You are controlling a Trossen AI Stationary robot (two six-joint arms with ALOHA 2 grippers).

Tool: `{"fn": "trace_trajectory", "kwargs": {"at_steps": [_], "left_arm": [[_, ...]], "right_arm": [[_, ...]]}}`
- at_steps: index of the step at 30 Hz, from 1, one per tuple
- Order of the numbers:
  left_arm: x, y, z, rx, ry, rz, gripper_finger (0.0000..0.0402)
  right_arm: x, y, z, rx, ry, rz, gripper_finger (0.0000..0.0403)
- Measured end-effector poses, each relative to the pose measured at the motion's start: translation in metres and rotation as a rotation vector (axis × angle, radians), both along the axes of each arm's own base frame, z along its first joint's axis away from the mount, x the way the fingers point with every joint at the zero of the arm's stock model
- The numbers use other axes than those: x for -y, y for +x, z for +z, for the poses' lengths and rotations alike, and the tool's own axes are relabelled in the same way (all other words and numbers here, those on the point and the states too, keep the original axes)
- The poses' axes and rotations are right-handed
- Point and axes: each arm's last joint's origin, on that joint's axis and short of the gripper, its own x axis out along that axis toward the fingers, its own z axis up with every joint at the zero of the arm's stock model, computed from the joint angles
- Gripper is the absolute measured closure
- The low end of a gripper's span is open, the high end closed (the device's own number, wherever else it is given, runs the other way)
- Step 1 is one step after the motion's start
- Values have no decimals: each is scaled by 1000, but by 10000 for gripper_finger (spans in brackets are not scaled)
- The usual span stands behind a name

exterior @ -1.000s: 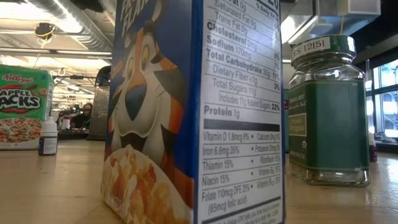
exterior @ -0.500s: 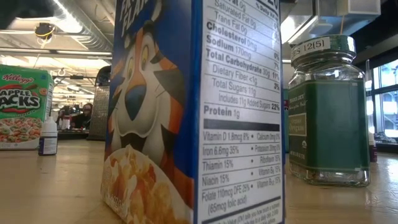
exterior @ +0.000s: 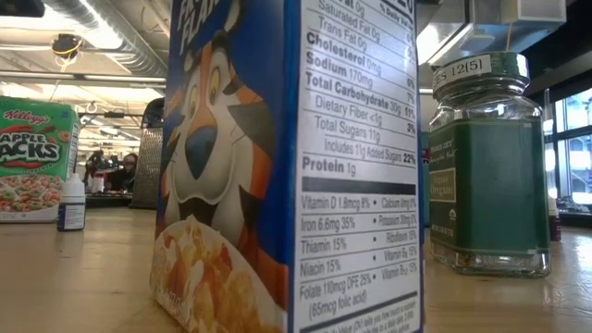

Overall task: Pick & Place Kitchen Items
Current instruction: Put the large red food coloring bottle into the black bin

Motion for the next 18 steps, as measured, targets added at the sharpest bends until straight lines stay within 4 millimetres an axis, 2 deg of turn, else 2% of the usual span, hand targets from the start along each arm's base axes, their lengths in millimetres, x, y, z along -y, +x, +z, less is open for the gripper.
{"fn": "trace_trajectory", "kwargs": {"at_steps": [6, 11, 18], "left_arm": [[9, -7, 0, -4, -19, -25, 116], [21, -13, 2, 5, -75, -1, 114], [37, -16, -6, -1, -35, 14, 120]], "right_arm": [[-12, 3, 2, 104, 34, 21, 192], [-20, 3, -8, 141, 49, 39, 192], [-34, -5, -21, 128, 46, 75, 192]]}}
